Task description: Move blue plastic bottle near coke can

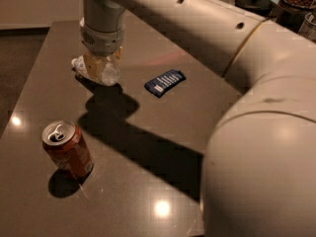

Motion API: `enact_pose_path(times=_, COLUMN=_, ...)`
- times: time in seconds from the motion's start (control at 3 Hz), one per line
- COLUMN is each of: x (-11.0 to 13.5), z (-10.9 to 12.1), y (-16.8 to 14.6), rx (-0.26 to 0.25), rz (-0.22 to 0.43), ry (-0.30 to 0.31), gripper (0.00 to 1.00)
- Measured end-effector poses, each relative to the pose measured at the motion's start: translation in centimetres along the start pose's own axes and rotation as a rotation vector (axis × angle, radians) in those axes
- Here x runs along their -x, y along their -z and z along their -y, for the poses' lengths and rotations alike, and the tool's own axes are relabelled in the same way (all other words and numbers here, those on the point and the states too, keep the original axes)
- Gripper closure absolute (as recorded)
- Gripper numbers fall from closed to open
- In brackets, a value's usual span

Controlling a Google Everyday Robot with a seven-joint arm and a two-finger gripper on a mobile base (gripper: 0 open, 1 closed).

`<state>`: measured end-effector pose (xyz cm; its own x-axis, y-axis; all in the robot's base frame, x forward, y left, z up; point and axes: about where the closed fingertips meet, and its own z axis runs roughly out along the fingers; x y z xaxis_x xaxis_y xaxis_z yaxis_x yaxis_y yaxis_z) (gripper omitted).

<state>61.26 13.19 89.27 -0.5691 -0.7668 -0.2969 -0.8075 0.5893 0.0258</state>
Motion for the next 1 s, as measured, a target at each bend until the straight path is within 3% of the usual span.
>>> enact_pose_path(times=0.33, x=-4.7, z=-1.0, y=1.8, rx=0.032, rz=0.003, ry=0.058, gripper=1.00)
enact_pose_path(times=1.0, x=-10.9, z=-3.2, y=3.2, rx=0.105, rz=0.010, ry=0.149, gripper=1.00)
